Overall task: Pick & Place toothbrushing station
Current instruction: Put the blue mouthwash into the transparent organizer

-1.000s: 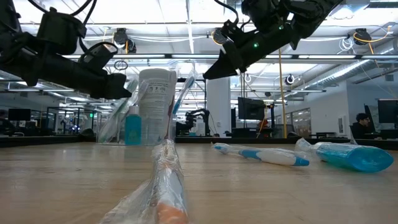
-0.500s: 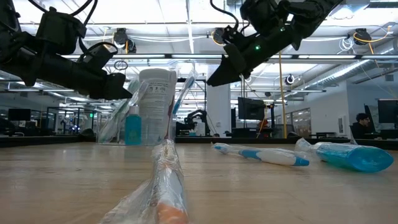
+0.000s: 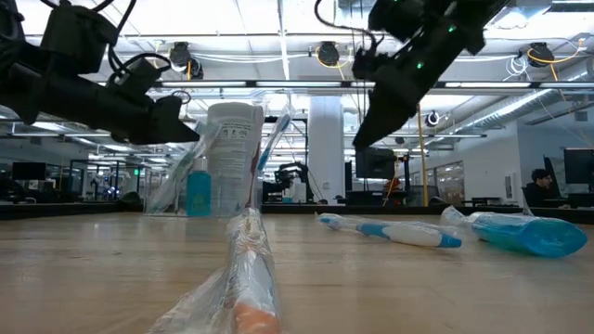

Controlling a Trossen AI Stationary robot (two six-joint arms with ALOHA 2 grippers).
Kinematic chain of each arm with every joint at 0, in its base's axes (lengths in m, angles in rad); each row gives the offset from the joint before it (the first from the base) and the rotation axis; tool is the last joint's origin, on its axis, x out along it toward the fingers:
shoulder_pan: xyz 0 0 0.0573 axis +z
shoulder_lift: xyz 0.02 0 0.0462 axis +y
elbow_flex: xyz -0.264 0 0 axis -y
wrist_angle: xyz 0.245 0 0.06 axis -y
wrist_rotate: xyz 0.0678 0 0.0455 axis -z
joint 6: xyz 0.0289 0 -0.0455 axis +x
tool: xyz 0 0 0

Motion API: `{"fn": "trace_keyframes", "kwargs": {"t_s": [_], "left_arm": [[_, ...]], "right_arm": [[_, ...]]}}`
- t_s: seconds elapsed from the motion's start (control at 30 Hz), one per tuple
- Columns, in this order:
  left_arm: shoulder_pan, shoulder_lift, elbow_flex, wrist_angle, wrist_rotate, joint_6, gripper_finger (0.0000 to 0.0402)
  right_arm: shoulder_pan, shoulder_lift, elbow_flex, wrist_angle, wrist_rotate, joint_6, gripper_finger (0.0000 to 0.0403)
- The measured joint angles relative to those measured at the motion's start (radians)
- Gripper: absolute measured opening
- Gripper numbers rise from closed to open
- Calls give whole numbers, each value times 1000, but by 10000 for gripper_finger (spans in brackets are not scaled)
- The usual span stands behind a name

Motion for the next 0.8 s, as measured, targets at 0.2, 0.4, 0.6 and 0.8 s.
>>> {"fn": "trace_keyframes", "kwargs": {"t_s": [0.2,0.4,0.6,0.8], "left_arm": [[-73,-37,23,1,-9,-67,127],[-129,-89,95,2,-9,115,127],[-153,-108,182,1,-6,303,127],[-140,-108,222,-26,-3,276,127]], "right_arm": [[71,-38,1,-6,-2,198,196],[99,-39,0,75,-1,221,196],[113,-40,0,186,1,394,196],[242,-39,0,229,-4,554,196]]}}
